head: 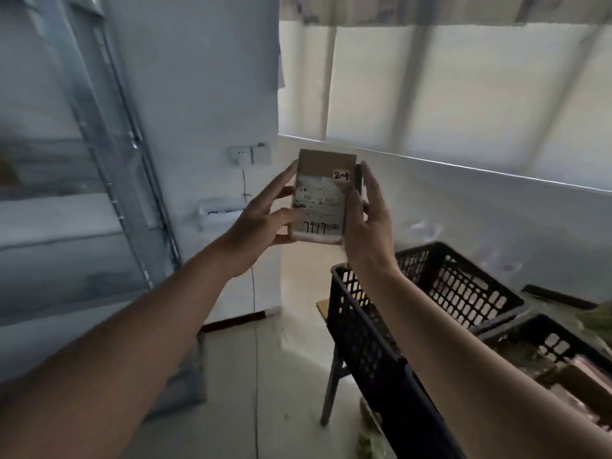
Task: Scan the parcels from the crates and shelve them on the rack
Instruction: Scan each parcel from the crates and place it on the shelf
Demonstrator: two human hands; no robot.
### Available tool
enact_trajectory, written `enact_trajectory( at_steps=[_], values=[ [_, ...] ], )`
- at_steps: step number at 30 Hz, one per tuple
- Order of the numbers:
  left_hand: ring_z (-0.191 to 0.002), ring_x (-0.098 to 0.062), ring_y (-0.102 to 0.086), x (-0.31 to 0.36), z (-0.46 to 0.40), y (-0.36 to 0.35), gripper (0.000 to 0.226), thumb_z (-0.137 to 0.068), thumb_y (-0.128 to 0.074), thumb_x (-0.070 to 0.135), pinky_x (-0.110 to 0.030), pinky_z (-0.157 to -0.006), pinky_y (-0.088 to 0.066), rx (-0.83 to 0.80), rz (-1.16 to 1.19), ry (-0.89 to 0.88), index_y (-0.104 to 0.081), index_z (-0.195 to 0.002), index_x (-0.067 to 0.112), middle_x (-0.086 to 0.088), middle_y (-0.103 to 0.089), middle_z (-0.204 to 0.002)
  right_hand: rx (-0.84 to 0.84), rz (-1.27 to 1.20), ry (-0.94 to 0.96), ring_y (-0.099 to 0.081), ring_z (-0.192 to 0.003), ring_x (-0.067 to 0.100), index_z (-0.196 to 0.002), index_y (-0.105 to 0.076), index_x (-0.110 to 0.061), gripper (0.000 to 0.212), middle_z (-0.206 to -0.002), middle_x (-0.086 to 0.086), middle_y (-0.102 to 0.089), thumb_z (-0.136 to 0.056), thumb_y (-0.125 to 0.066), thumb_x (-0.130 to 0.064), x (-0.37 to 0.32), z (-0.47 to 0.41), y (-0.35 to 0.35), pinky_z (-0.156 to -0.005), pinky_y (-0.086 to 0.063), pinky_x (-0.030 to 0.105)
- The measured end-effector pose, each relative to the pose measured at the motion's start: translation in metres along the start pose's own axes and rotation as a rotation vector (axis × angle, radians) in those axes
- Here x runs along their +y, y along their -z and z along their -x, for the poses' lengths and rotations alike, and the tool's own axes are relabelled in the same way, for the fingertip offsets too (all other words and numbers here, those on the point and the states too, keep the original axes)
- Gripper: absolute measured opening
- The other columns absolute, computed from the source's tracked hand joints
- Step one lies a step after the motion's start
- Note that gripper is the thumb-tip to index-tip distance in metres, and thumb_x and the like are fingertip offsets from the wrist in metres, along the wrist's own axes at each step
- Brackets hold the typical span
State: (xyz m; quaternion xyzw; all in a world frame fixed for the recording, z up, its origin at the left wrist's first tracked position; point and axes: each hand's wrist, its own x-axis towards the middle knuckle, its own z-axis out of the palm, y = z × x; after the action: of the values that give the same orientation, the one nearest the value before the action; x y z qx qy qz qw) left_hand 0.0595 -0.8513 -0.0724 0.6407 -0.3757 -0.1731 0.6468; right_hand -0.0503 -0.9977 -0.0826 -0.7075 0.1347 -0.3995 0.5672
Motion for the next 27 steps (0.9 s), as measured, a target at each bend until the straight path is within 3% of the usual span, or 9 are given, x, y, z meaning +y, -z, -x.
enact_trajectory(
  at_steps=[2, 3, 6, 9, 11, 13, 17, 23, 27],
  values=[
    [-0.129, -0.021, -0.061, 0.007, 0.023, 0.038, 0.068, -0.093, -0.061, 0.026, -0.055, -0.098, -0.059, 0.093, -0.027, -0.013, -0.044, -0.141, 0.071, 0.007, -0.054, -0.145, -0.084, -0.051, 0.06, -0.069, -0.106, 0.016, -0.153, -0.041, -0.059, 0.044, -0.138, 0.002, -0.065, -0.114, -0.044, -0.039, -0.008, 0.009, -0.038, -0.067, -0.064, 0.027],
    [-0.129, -0.02, -0.06, 0.009, 0.036, 0.056, 0.068, -0.094, -0.061, 0.024, -0.054, -0.097, -0.06, 0.129, -0.039, -0.022, -0.044, -0.142, 0.07, 0.006, -0.055, -0.144, -0.121, -0.064, 0.08, -0.068, -0.106, 0.015, -0.155, -0.042, -0.057, 0.045, -0.141, 0.001, -0.063, -0.114, -0.043, -0.037, -0.012, 0.014, -0.058, -0.064, -0.062, 0.022],
    [-0.132, -0.021, -0.059, 0.015, 0.073, 0.113, 0.067, -0.094, -0.065, 0.028, -0.05, -0.096, -0.061, 0.224, -0.073, -0.049, -0.044, -0.144, 0.067, 0.003, -0.055, -0.145, -0.211, -0.087, 0.115, -0.066, -0.118, 0.002, -0.159, -0.04, -0.052, 0.047, -0.15, -0.006, -0.058, -0.114, -0.041, -0.036, -0.024, 0.03, -0.122, -0.08, -0.065, 0.027],
    [-0.124, -0.014, -0.066, 0.015, 0.106, 0.172, 0.07, -0.092, -0.072, 0.023, -0.041, -0.097, -0.061, 0.339, -0.126, -0.091, -0.046, -0.147, 0.059, 0.004, -0.063, -0.137, -0.253, -0.116, 0.125, -0.063, -0.113, -0.011, -0.159, -0.042, -0.05, 0.048, -0.14, -0.02, -0.06, -0.114, -0.042, -0.035, -0.036, 0.05, -0.191, -0.079, -0.063, 0.024],
    [-0.122, -0.008, -0.066, 0.015, 0.127, 0.215, 0.072, -0.096, -0.073, 0.015, -0.027, -0.092, -0.06, 0.389, -0.182, -0.112, -0.043, -0.154, 0.047, 0.005, -0.069, -0.131, -0.271, -0.145, 0.109, -0.066, -0.116, -0.003, -0.159, -0.043, -0.05, 0.048, -0.138, -0.02, -0.061, -0.113, -0.043, -0.034, -0.044, 0.066, -0.237, -0.085, -0.066, 0.033],
    [-0.121, -0.008, -0.067, 0.017, 0.146, 0.258, 0.071, -0.096, -0.074, 0.014, -0.021, -0.088, -0.058, 0.42, -0.206, -0.115, -0.045, -0.152, 0.047, 0.005, -0.072, -0.128, -0.29, -0.153, 0.1, -0.067, -0.122, 0.007, -0.158, -0.043, -0.052, 0.049, -0.147, -0.014, -0.061, -0.111, -0.043, -0.036, -0.054, 0.081, -0.282, -0.088, -0.066, 0.04],
    [-0.117, -0.006, -0.069, 0.021, 0.174, 0.331, 0.069, -0.096, -0.075, 0.012, -0.018, -0.086, -0.057, 0.465, -0.25, -0.124, -0.047, -0.145, 0.051, 0.007, -0.073, -0.125, -0.316, -0.158, 0.108, -0.067, -0.118, -0.004, -0.156, -0.044, -0.053, 0.05, -0.134, -0.043, -0.058, -0.109, -0.044, -0.038, -0.071, 0.102, -0.357, -0.082, -0.066, 0.037],
    [-0.117, -0.006, -0.069, 0.011, 0.191, 0.416, 0.074, -0.095, -0.075, 0.009, -0.02, -0.087, -0.058, 0.534, -0.265, -0.098, -0.043, -0.157, 0.036, 0.012, -0.074, -0.123, -0.384, -0.226, 0.028, -0.067, -0.124, 0.017, -0.157, -0.044, -0.05, 0.047, -0.145, -0.008, -0.062, -0.112, -0.046, -0.038, -0.076, 0.107, -0.448, -0.094, -0.063, 0.051],
    [-0.123, -0.003, -0.065, 0.0, 0.18, 0.46, 0.072, -0.096, -0.076, 0.012, -0.027, -0.096, -0.059, 0.574, -0.309, -0.1, -0.045, -0.155, 0.039, 0.014, -0.06, -0.142, -0.411, -0.231, -0.009, -0.068, -0.125, 0.02, -0.157, -0.043, -0.052, 0.047, -0.148, -0.004, -0.061, -0.113, -0.048, -0.037, -0.07, 0.092, -0.494, -0.094, -0.063, 0.051]
  ],
)
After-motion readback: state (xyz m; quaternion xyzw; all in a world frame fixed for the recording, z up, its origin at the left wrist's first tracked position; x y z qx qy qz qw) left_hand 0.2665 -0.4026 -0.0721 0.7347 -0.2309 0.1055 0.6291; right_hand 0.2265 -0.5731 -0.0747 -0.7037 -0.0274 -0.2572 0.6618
